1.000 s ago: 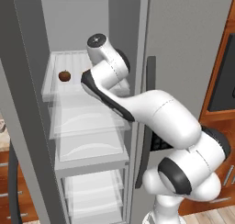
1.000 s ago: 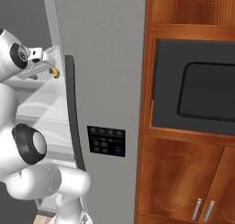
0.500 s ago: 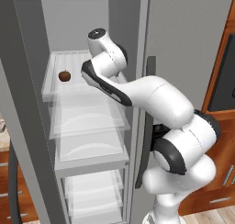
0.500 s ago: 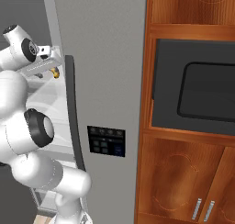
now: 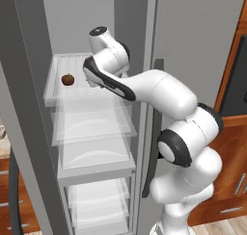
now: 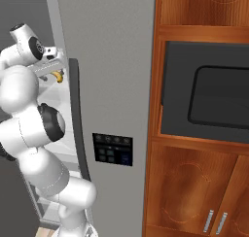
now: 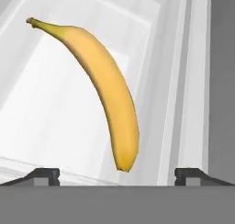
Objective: Place the cold items (banana and apple) from the fridge in one tupperware on the dining counter. Place the warm items (kebab skewer and hot dog) in the stove area in another tupperware.
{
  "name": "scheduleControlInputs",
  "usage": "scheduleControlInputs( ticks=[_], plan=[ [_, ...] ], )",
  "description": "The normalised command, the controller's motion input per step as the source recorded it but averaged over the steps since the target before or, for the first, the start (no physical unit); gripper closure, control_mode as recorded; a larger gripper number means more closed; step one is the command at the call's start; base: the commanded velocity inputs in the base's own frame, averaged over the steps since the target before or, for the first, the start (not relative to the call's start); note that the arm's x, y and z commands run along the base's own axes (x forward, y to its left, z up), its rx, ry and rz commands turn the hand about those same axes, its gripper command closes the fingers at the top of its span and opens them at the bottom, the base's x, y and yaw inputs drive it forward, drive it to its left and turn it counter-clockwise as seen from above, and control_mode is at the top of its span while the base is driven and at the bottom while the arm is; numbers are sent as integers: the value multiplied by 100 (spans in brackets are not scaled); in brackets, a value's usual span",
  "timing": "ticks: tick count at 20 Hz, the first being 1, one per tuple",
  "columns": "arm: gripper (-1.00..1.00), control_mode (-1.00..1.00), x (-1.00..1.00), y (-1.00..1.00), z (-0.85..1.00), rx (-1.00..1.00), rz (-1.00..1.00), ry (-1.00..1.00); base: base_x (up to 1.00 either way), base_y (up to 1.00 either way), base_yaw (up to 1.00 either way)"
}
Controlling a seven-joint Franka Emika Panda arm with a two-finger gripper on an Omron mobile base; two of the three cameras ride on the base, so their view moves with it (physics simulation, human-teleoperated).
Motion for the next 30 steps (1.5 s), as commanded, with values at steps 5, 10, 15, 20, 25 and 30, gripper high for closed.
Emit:
scheduleControlInputs(
  ticks=[5,10,15,20,25,30],
  plan=[
    [-100,-100,22,2,-21,0,0,2,0,0,0],
    [-100,-100,24,0,-12,0,0,0,0,0,0],
    [-100,-100,27,0,-12,0,0,0,0,0,0],
    [-100,-100,22,0,-23,0,0,4,0,0,0],
    [-100,-100,13,0,-41,0,0,17,0,0,0],
    [-100,-100,5,0,-52,0,0,17,0,0,0]
  ],
)
